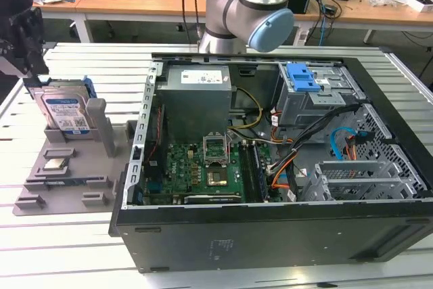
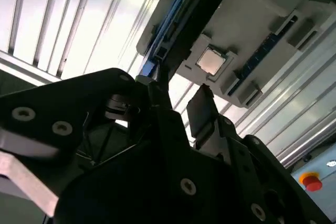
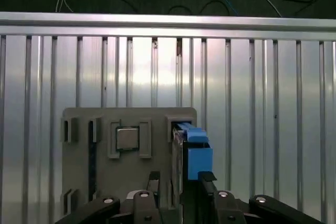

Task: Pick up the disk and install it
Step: 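Pick up the disk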

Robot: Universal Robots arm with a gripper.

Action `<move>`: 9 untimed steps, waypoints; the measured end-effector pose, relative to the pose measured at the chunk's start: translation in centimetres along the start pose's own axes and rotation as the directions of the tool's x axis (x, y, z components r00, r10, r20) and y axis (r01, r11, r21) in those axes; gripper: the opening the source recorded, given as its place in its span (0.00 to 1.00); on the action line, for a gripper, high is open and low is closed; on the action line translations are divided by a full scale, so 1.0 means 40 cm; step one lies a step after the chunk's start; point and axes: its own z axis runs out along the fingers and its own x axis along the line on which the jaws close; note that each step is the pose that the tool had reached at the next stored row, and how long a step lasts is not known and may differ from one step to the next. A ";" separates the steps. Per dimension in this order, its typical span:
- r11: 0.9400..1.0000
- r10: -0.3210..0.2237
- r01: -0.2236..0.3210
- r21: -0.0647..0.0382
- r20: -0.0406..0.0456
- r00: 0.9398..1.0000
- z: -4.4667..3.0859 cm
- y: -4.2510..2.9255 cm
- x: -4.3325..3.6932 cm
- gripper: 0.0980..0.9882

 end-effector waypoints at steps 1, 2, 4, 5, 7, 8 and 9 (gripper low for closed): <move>1.000 0.000 0.000 0.000 0.000 1.000 0.019 -0.001 -0.015 0.36; 1.000 0.000 0.000 0.000 0.000 1.000 0.045 -0.003 -0.033 0.36; 1.000 -0.001 0.001 0.000 -0.001 1.000 0.091 -0.005 -0.029 0.36; 1.000 -0.002 0.002 0.000 -0.001 1.000 0.101 -0.005 -0.025 0.36; 1.000 -0.002 0.002 0.000 -0.002 1.000 0.120 -0.006 -0.024 0.36; 1.000 -0.002 0.002 0.000 -0.002 1.000 0.136 -0.013 -0.023 0.36; 1.000 -0.002 0.002 0.000 -0.003 1.000 0.137 -0.017 -0.024 0.36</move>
